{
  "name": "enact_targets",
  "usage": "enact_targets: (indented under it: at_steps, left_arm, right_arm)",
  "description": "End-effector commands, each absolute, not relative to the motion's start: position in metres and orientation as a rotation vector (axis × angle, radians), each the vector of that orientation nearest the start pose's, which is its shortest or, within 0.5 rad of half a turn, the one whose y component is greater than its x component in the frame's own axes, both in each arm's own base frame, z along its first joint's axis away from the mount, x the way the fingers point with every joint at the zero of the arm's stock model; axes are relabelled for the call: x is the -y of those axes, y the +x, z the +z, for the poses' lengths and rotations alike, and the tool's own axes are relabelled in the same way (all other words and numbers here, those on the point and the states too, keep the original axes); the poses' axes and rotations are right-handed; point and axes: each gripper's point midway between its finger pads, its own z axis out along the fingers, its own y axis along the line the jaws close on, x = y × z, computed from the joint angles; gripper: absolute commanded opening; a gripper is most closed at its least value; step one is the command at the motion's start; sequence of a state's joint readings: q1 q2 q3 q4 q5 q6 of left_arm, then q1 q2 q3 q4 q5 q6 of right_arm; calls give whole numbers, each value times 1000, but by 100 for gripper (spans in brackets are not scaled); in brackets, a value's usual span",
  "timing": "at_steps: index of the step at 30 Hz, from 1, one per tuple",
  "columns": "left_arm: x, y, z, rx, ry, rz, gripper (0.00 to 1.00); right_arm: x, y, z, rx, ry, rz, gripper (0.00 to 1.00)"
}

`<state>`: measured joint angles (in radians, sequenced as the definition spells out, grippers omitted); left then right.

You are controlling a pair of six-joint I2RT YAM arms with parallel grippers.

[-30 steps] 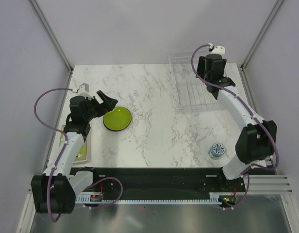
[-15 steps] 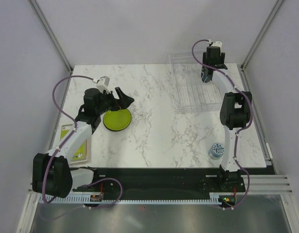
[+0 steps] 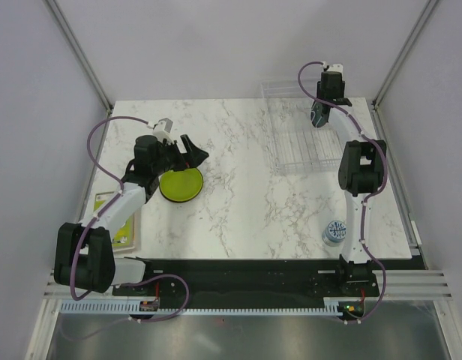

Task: Unload the plates from the dish rack

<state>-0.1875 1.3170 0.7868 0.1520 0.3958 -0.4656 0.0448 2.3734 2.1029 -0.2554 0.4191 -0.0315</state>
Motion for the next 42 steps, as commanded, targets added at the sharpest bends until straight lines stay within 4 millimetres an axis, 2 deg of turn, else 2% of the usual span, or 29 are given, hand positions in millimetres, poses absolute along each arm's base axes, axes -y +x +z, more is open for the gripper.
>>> enact_targets:
  at_steps: [1,3,4,6,7,12,15,16,17,18,19,20,21,22,23,24,26,28,29,30,31,33,34,36,37,40,42]
  left_arm:
    - [161,380,196,-1933,66,-802,100]
    - [161,381,194,-1937,67,-796,100]
    - [161,381,192,-1940,68,-795,100]
    - [161,382,189,-1948,67,-796,100]
    - [162,381,188,-1951,65,-801,100]
    - [162,380,183,-1964,57,-804,100]
    - [162,379,181,-1964,53,-807,100]
    - [162,379,182,-1963,52,-810,100]
    - [162,380,182,-1963,49,-810,100]
    - [161,380,181,-1966,42,-805,100]
    - [161,380,182,-1965,40,-804,100]
    - [160,379,180,-1972,32,-799,100]
    - [158,380,179,-1975,21,-785,100]
    - [156,380,179,-1977,15,-775,100]
    - [155,380,180,-1980,10,-769,100]
    - [153,380,178,-1991,4,-755,100]
    - [151,379,179,-1994,5,-742,100]
    - [150,378,179,-2001,3,-735,100]
    - [150,377,182,-1995,4,-738,100]
    - [150,375,182,-1998,2,-737,100]
    - [149,374,183,-1996,1,-736,100]
    - [149,372,187,-1993,1,-734,100]
    - [149,372,187,-1995,-2,-733,100]
    - [148,369,189,-1994,-6,-734,100]
    - [148,368,190,-1994,-8,-737,100]
    - [148,365,192,-1991,-17,-749,100]
    - [148,364,196,-1980,-22,-753,100]
  right_arm:
    - [49,656,143,-2042,170,-406,44]
    - [49,656,139,-2049,164,-401,38]
    - [47,657,137,-2056,152,-385,27]
    - [44,658,136,-2058,140,-372,19]
    - [41,659,135,-2062,127,-353,11]
    - [35,659,138,-2063,104,-319,0]
    - [34,656,153,-2035,103,-330,0]
    - [33,653,153,-2038,100,-341,0]
    - [38,650,170,-2000,125,-380,0]
    - [33,649,177,-1986,97,-409,0]
    - [32,643,175,-1989,89,-445,0]
    - [37,639,200,-1929,120,-507,0]
    - [28,634,209,-1904,111,-549,0]
    - [29,630,216,-1857,83,-631,0]
    - [27,621,242,-1792,96,-685,0]
    - [21,609,253,-1758,109,-776,0]
    - [17,598,271,-1692,117,-831,0]
    - [19,591,277,-1680,154,-851,0]
    - [21,586,287,-1665,169,-844,0]
    - [21,581,286,-1670,175,-852,0]
    - [23,573,301,-1646,194,-837,0]
    - [22,565,305,-1640,201,-807,0]
    - [24,558,316,-1628,216,-804,0]
    - [22,551,323,-1622,222,-789,0]
    - [24,544,333,-1614,234,-790,0]
    - [13,533,350,-1620,234,-710,0]
    - [-3,528,348,-1660,222,-591,0]
